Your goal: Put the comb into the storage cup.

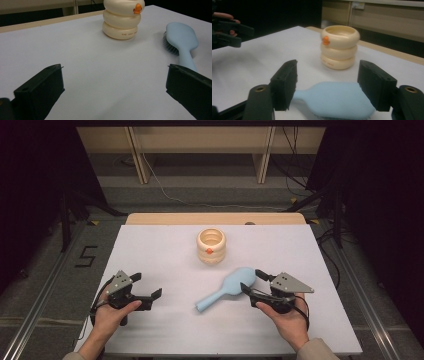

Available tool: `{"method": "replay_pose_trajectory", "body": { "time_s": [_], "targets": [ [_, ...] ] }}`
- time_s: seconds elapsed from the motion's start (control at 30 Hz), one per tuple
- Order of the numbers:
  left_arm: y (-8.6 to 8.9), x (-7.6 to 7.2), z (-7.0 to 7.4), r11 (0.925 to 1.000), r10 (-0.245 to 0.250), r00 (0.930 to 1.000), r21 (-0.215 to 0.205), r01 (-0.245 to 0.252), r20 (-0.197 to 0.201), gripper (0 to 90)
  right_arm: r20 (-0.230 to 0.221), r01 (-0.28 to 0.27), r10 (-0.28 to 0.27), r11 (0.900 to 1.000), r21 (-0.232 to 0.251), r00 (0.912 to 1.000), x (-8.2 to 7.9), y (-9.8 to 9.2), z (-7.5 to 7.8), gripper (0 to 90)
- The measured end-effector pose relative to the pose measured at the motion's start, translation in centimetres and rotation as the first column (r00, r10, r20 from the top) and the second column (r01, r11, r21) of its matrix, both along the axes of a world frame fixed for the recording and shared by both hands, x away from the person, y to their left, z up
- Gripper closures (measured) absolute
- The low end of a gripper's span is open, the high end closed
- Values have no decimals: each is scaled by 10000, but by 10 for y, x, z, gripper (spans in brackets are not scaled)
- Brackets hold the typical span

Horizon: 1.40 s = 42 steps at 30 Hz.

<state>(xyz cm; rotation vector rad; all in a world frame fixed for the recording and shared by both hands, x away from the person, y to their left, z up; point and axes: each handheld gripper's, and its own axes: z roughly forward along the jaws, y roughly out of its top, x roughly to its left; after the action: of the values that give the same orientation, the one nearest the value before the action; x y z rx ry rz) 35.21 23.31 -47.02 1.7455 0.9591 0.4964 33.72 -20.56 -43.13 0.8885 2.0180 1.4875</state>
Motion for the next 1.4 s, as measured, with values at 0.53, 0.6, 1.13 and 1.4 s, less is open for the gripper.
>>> {"method": "replay_pose_trajectory", "body": {
  "time_s": [0.53, 0.6, 1.13, 1.4],
  "targets": [
    [0, 1, -1, 10000, 40, 10000, 21, -40, -27, 19, -934, -1988, 1905, 9760, -892, 9772, 19, 61, -5, 658],
    [0, 1, -1, 10000, 35, 10000, 22, -35, -34, 20, -1101, -2234, 2114, 9683, -1118, 9712, 21, 68, -6, 741],
    [1, 1, -2, 10000, 19, 10000, 61, -18, -93, 25, -2698, -3181, 2564, 9228, -2173, 9282, 36, 114, -17, 900],
    [1, 2, -2, 9999, 22, 9999, 114, -21, -113, 26, -3595, -3325, 2261, 9041, -2685, 9053, 41, 126, -30, 900]
  ]
}}
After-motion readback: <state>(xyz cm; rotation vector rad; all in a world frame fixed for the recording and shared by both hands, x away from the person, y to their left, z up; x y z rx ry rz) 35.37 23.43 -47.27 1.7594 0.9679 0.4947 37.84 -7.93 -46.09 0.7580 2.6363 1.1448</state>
